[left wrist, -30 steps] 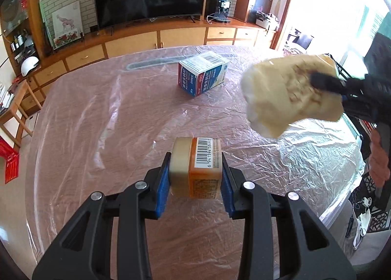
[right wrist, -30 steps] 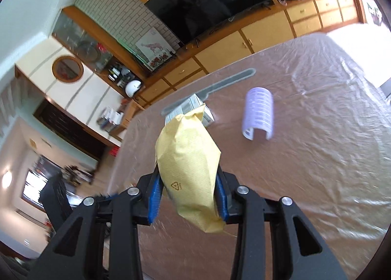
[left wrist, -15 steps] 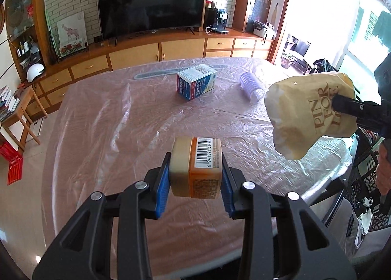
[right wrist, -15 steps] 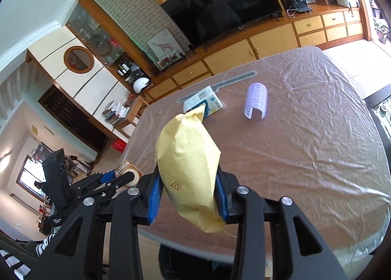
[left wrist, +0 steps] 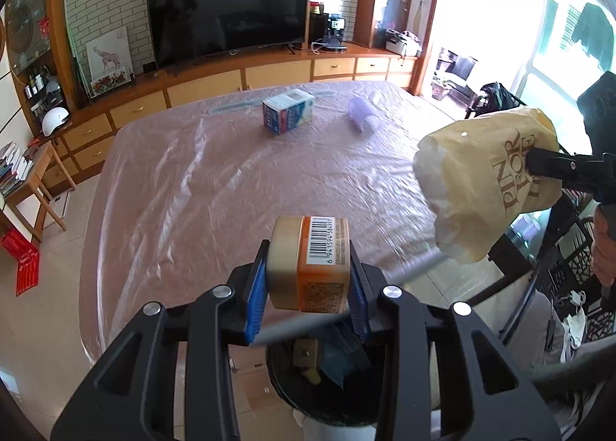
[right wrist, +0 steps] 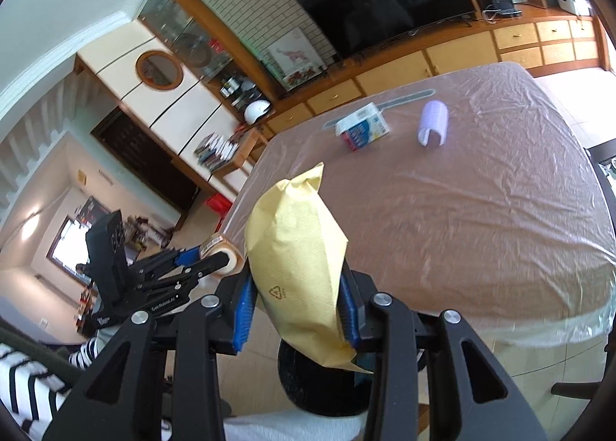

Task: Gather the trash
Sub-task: 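Carry the yellow bag and tape roll over the black bin with both tools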

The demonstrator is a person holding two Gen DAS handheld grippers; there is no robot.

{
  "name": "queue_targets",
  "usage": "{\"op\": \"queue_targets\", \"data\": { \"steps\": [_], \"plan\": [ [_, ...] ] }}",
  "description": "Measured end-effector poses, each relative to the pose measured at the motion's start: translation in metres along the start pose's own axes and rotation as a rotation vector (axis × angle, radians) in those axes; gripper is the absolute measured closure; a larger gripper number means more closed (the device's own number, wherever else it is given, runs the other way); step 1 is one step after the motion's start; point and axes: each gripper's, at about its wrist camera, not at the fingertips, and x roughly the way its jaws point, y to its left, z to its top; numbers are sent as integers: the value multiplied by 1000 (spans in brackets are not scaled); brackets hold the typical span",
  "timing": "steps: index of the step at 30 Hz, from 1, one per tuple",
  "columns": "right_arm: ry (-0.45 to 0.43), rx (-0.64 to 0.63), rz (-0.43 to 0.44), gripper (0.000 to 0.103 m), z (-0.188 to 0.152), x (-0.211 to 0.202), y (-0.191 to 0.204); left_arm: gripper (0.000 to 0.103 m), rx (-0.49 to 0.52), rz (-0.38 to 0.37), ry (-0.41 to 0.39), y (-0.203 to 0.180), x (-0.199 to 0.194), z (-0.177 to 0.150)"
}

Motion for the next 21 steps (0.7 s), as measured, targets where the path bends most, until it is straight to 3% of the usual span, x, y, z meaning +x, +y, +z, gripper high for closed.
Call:
{"op": "queue_targets", "data": {
  "steps": [12, 21],
  "plan": [
    [180, -117, -47, 67, -58, 5, 22, 65, 59, -26, 100, -32, -10, -53],
    [271, -114, -91, 67, -91, 28, 16, 65, 42, -24, 169, -40, 4, -78]
  ]
}}
